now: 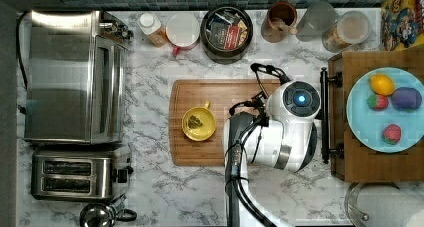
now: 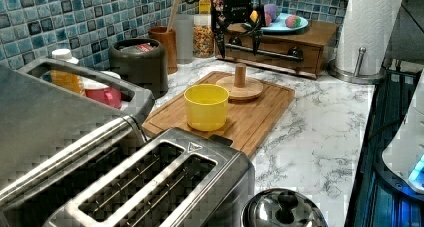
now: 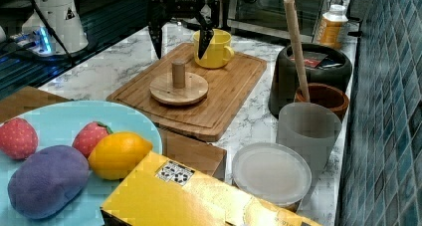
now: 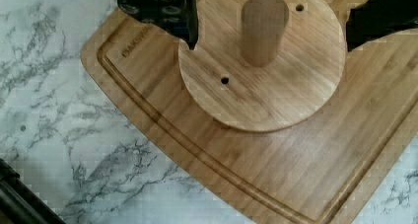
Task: Open the lid of the tea container.
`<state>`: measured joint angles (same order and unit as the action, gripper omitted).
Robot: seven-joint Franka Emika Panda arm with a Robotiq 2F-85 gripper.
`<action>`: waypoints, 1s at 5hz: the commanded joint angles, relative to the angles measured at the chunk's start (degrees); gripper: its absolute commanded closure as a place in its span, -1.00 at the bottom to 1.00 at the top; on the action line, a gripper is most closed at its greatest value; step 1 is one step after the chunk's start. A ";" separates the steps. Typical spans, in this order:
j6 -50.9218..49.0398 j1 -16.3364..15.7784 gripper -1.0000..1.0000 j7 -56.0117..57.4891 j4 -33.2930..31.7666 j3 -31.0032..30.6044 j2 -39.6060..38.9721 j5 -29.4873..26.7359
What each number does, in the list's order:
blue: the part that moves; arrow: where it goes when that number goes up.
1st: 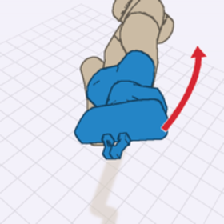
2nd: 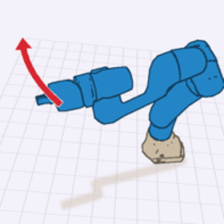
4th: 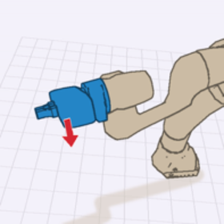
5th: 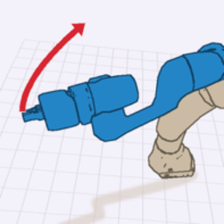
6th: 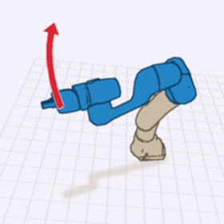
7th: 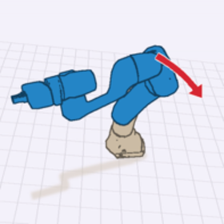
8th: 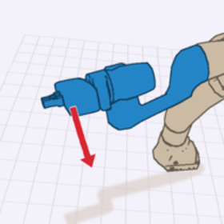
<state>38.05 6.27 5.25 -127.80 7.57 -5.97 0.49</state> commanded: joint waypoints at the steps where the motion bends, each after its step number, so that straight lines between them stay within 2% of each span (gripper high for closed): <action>1: 1.39 -1.26 -1.00 -0.10 -4.28 -1.25 -2.50 1.43; 4: 11.48 0.41 -1.00 -0.02 -8.39 -1.26 -2.15 -0.15; 5: 11.03 0.60 -1.00 0.79 -7.43 -1.29 -2.63 -1.25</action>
<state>49.97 5.67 5.28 -135.18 6.00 -10.80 0.44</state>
